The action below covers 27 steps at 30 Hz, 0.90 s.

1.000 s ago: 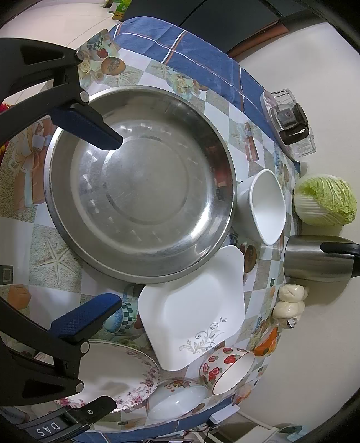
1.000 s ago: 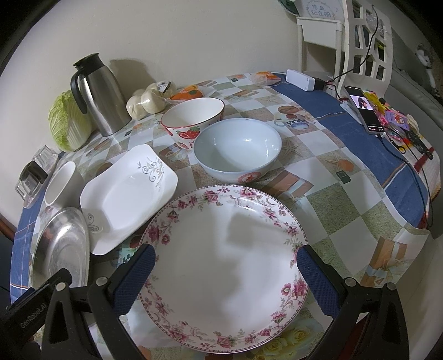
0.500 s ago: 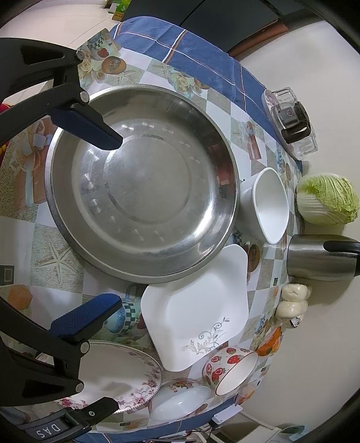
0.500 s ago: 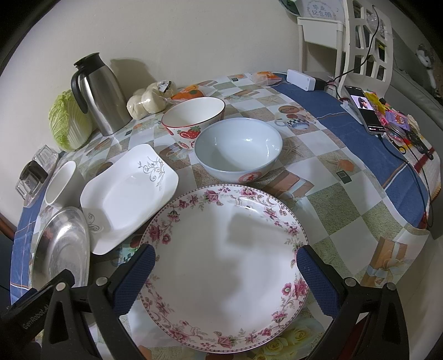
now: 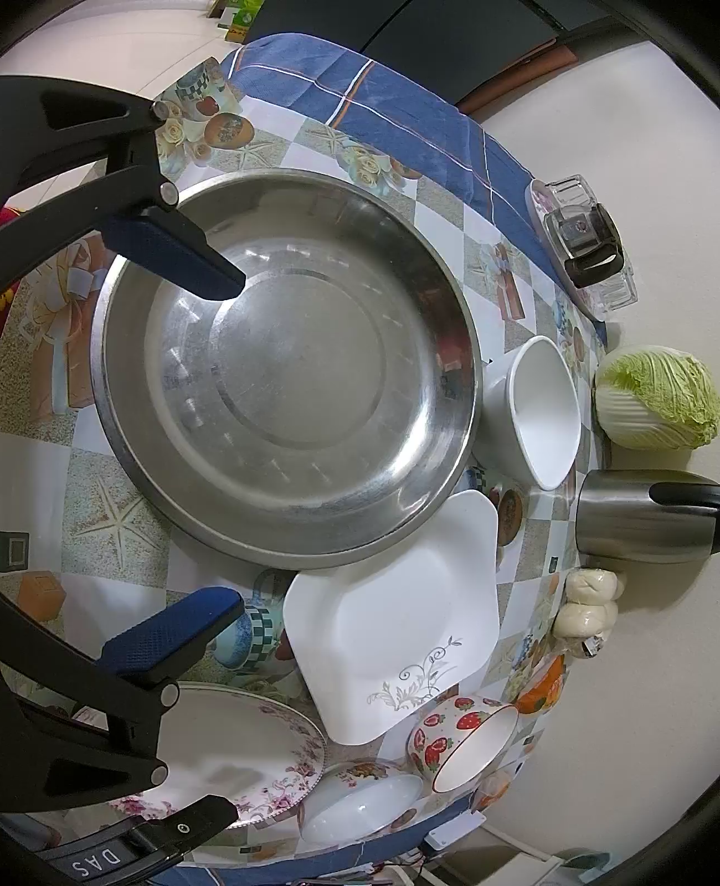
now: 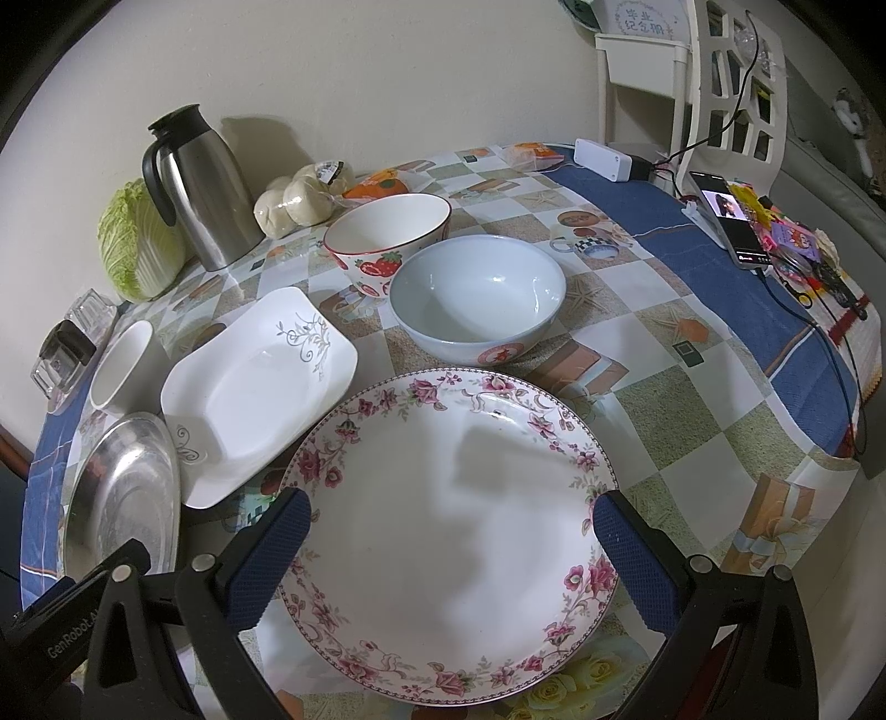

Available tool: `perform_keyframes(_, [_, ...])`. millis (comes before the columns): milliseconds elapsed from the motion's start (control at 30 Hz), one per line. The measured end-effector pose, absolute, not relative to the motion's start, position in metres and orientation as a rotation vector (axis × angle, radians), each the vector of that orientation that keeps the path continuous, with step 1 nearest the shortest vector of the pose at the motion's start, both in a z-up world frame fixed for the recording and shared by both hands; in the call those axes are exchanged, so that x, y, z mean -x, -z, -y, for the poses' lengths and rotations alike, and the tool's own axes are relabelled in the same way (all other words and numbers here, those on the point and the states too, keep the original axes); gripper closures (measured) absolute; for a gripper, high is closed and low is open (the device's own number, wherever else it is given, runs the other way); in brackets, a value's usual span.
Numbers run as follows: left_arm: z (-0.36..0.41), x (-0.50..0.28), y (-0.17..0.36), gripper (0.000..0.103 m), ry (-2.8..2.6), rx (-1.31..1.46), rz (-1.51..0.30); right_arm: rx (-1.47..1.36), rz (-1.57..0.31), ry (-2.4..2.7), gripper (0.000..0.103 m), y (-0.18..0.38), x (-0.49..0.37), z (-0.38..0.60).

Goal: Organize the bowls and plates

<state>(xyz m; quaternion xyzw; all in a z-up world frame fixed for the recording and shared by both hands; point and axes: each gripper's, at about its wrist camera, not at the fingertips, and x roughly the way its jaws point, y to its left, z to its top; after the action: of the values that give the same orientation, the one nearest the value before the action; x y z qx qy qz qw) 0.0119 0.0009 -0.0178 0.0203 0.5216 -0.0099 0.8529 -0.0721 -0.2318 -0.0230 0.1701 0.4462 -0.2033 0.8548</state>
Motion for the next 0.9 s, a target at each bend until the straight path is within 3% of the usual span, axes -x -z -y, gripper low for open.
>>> perform_keyframes(533, [-0.007,-0.013,0.02,0.0,0.017,-0.026,-1.104,-0.355,-0.941,0.427,0.0,0.023,0.072,0.231])
perform_keyframes(900, [-0.071,-0.027,0.018,0.0,-0.094,0.18,-1.073,-0.333,-0.932,0.302,0.0,0.021,0.056,0.198])
